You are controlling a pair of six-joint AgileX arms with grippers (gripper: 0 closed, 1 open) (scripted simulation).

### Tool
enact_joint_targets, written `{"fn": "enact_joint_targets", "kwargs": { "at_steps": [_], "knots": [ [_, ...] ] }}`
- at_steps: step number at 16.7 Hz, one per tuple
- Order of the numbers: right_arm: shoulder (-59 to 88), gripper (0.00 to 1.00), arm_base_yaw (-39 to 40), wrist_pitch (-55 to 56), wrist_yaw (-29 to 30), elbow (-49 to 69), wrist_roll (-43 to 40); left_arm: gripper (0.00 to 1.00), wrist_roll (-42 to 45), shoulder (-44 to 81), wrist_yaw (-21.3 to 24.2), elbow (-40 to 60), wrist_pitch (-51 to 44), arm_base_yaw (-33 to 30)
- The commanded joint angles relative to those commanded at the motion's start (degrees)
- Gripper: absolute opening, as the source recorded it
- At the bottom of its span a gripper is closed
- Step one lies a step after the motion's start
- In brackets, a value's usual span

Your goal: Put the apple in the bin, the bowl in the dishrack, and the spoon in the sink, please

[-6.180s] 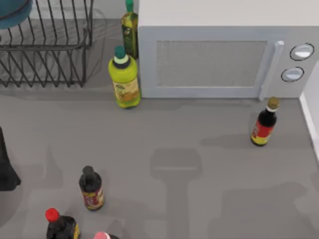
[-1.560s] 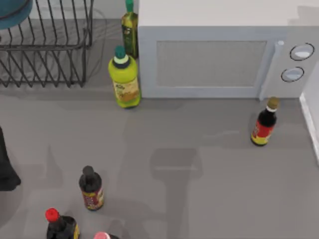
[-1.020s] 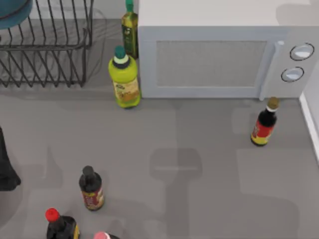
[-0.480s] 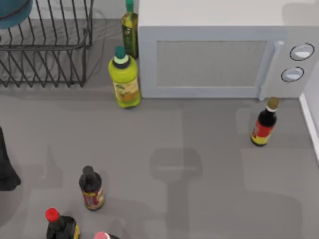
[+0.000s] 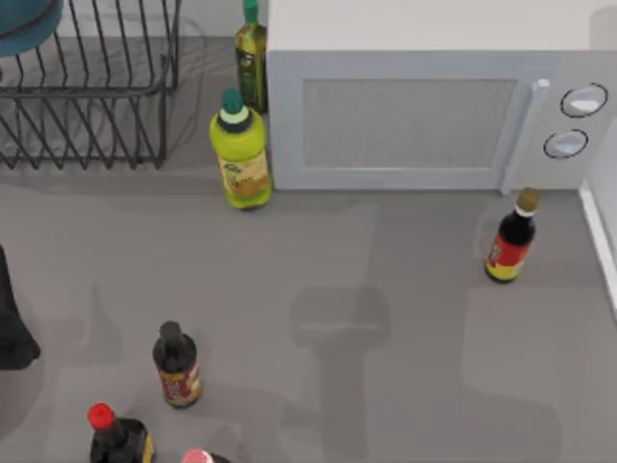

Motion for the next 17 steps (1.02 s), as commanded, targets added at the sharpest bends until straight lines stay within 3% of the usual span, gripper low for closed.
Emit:
{"fn": "enact_joint_targets", "kwargs": {
  "at_steps": [7,17],
  "knots": [
    [-1.7,0.0,0.1,3.6,0.0,-4.2,0.0,1.0,0.0,0.0,0.0,0.0,0.0,0.0],
    [-1.7,0.75,0.1,3.6,0.0,-4.2,0.0,1.0,0.0,0.0,0.0,0.0,0.0,0.0]
  ]
}}
